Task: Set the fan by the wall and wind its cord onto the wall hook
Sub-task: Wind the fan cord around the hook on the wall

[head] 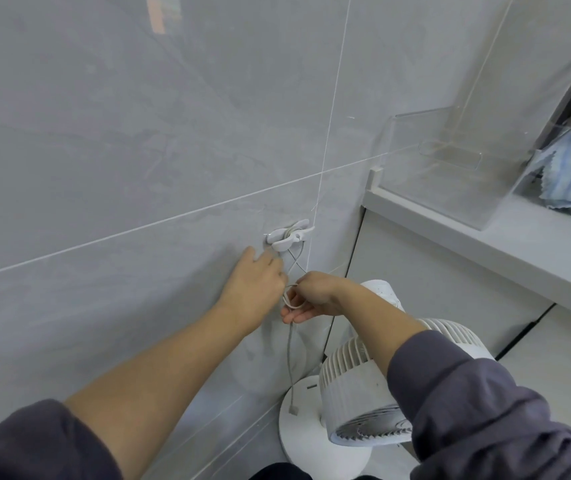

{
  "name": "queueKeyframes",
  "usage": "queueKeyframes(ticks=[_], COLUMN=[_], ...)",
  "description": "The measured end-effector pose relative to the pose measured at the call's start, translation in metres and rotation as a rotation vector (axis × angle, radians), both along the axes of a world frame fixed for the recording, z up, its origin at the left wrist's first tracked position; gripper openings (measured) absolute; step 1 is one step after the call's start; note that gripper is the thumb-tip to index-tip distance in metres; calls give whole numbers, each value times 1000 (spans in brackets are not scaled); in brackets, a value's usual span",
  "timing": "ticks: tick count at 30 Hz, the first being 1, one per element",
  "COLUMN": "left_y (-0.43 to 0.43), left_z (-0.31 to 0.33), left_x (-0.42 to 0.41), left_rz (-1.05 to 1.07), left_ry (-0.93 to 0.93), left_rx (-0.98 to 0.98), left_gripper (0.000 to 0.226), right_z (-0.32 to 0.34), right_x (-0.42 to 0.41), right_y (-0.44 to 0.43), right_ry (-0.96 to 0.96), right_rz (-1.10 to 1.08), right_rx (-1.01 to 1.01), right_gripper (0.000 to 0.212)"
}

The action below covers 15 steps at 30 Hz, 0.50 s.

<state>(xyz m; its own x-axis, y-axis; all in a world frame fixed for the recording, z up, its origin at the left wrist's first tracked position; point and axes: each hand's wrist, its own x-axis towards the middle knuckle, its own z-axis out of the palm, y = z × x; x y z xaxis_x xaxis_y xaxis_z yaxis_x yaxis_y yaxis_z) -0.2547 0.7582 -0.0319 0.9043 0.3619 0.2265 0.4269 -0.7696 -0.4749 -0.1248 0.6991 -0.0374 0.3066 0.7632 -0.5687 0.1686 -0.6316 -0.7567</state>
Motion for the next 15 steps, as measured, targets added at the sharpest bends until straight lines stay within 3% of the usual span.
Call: queueKeyframes(ticks=[3,5,10,12,15], left_y=[-3,-8,6,8,-2], left_z=[-2,7,1,0,1], left_x=[0,-2,-4,0,7], left_rz=[-65,9,228,170,-4], left_ry=[92,81,-213,-230,-112], left_rx=[-70,-71,-147,-97,-26], left_gripper=[18,13,58,50,29], right_z=[2,1,-5,-3,1], right_x=[1,3,7,6,4], right_y=[0,0,-4,-2,1], right_ry=[21,24,-5,-14,-17], right_rz=[-12,-25,-63,-58,-50], right_rx=[29,58,52,65,83], right_gripper=[28,31,33,33,30])
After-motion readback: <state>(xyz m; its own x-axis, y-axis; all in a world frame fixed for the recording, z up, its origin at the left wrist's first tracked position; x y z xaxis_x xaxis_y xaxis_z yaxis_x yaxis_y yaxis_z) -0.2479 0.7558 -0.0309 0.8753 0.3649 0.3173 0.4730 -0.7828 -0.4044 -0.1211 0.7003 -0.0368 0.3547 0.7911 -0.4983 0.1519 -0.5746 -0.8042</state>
